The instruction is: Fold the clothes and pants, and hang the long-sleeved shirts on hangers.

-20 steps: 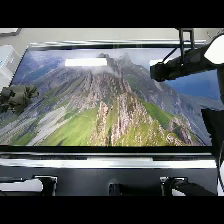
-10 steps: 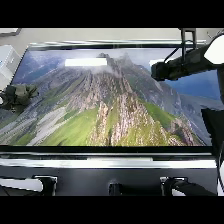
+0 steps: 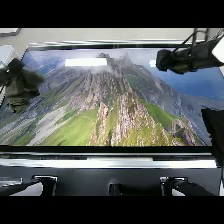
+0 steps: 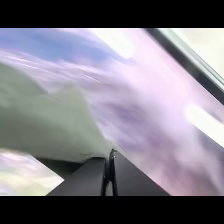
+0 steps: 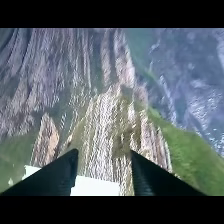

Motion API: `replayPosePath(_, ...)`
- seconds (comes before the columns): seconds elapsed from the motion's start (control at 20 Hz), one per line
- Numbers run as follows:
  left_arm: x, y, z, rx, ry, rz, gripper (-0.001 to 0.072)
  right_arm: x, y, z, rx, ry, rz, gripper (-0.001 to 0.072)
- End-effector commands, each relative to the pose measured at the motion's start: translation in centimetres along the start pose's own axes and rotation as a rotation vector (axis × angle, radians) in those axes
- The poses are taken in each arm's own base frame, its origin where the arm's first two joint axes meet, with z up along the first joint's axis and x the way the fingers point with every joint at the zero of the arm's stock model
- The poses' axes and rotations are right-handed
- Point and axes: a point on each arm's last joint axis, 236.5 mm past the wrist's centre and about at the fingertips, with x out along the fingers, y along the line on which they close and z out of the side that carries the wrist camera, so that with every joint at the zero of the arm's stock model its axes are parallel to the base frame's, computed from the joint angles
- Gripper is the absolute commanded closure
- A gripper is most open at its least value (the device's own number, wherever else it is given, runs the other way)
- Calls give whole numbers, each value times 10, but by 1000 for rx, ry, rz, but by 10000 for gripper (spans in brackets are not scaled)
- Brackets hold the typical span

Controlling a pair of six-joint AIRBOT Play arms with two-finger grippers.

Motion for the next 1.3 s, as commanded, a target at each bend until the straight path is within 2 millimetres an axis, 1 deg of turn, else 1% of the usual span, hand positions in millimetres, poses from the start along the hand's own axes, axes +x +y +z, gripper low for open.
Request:
replayPosePath(0.0,-66,-126,-58,141,109,-234,696,-48,-34,21,82,-127,-150,288)
replayPosePath(0.1,-92,-181,-109,154,198,-343,696,-100,-63,22,99,-197,-278,288)
replayPosePath(0.15,-104,-206,-140,180,251,-395,696,-131,-77,18,103,-233,-340,288)
replayPosePath(0.25,-125,-242,-202,245,357,-470,696,-190,-101,4,103,-291,-440,289)
replayPosePath(0.3,-133,-252,-232,261,415,-483,696,-218,-109,-6,90,-310,-475,289)
replayPosePath(0.35,-138,-260,-264,268,478,-485,696,-240,-115,-16,90,-328,-496,290)
replayPosePath(0.45,-143,-270,-320,293,572,-484,696,-276,-118,-36,112,-365,-489,290)
replayPosePath(0.55,-138,-267,-375,315,662,-445,696,-298,-119,-51,130,-392,-477,290)
replayPosePath(0.6,-135,-263,-400,326,701,-421,695,-305,-119,-56,137,-398,-474,291)
replayPosePath(0.7,-129,-254,-439,335,760,-373,692,-311,-121,-67,149,-387,-474,293)
replayPosePath(0.75,-128,-251,-453,340,784,-361,662,-310,-122,-75,161,-353,-476,294)
replayPosePath(0.8,-129,-249,-464,324,816,-351,539,-306,-122,-86,178,-307,-476,295)
replayPosePath(0.85,-132,-250,-468,297,840,-350,271,-303,-121,-94,205,-278,-467,295)
replayPosePath(0.9,-135,-253,-464,272,848,-357,13,-301,-121,-96,245,-273,-462,294)
replayPosePath(0.95,-138,-258,-454,260,842,-366,-7,-301,-120,-96,292,-283,-454,292)
replayPosePath(1.0,-142,-265,-435,260,820,-388,-7,-298,-120,-95,335,-287,-451,292)
replayPosePath(1.05,-147,-274,-409,263,779,-428,-6,-292,-120,-93,323,-270,-457,292)
replayPosePath(1.1,-151,-281,-382,272,735,-463,-6,-280,-119,-89,265,-223,-473,291)
replayPosePath(1.15,-152,-282,-351,280,684,-481,-6,-263,-117,-84,229,-175,-478,287)
replayPosePath(1.2,-151,-274,-317,298,625,-473,-6,-237,-109,-79,194,-104,-461,280)
replayPosePath(1.25,-148,-260,-286,318,573,-441,-5,-205,-97,-76,151,-19,-422,280)
